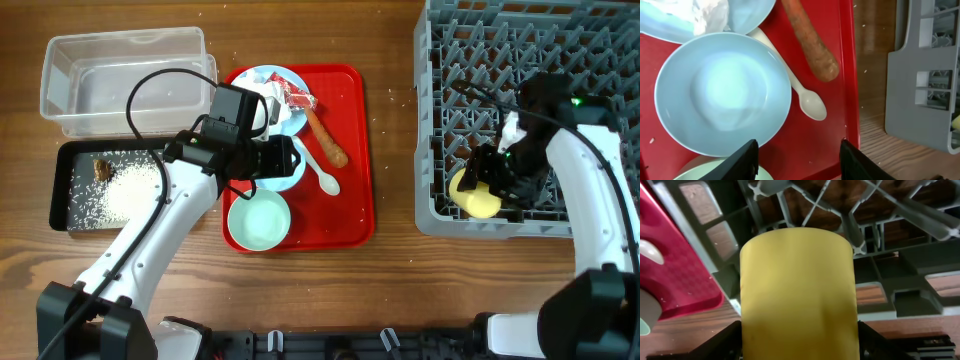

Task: Sort waste into correct bins and load items into the dishwasher rack
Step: 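Place the yellow cup into the grey dish rack with the right gripper, then grasp the tissue on the blue plate with the left gripper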

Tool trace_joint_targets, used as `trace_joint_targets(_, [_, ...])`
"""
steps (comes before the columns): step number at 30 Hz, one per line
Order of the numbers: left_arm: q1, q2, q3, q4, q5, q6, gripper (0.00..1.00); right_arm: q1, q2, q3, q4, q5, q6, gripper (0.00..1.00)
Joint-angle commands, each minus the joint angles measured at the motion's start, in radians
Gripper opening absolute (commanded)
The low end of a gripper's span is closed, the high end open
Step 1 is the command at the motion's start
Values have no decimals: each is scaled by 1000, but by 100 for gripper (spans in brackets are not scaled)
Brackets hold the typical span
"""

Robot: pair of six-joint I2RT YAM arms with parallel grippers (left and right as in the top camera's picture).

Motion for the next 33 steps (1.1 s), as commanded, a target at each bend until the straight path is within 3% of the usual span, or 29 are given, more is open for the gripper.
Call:
trace_joint_targets(1, [-4, 10, 6, 2, -18, 19, 51, -2, 38, 9, 10, -13, -37, 50])
trace_joint_targets(3, [-4, 10, 6, 2, -18, 19, 51, -2, 46, 9, 39, -45, -40, 61])
trace_joint_targets(4, [-4, 10, 6, 2, -18, 19, 51, -2, 48, 9, 59, -66, -40, 73])
trace_joint_targets(9, [-4, 10, 6, -5, -17, 19, 51, -2, 48, 11, 144, -135, -36, 92])
trace_joint_targets(15, [-4, 10, 6, -7, -17, 18, 50, -2, 47, 46, 167, -149, -14, 93])
trace_joint_targets(21, [-4, 10, 6, -10, -17, 18, 49, 13, 16, 238, 101, -201, -41, 89])
trace_joint_targets(28, [-4, 9, 6, -26, -16, 15, 45, 205, -106, 359, 159, -200, -64, 89])
trace_joint_targets(33, [-4, -37, 18, -75, -21, 42, 51, 338, -112, 357, 177, -121, -63, 91])
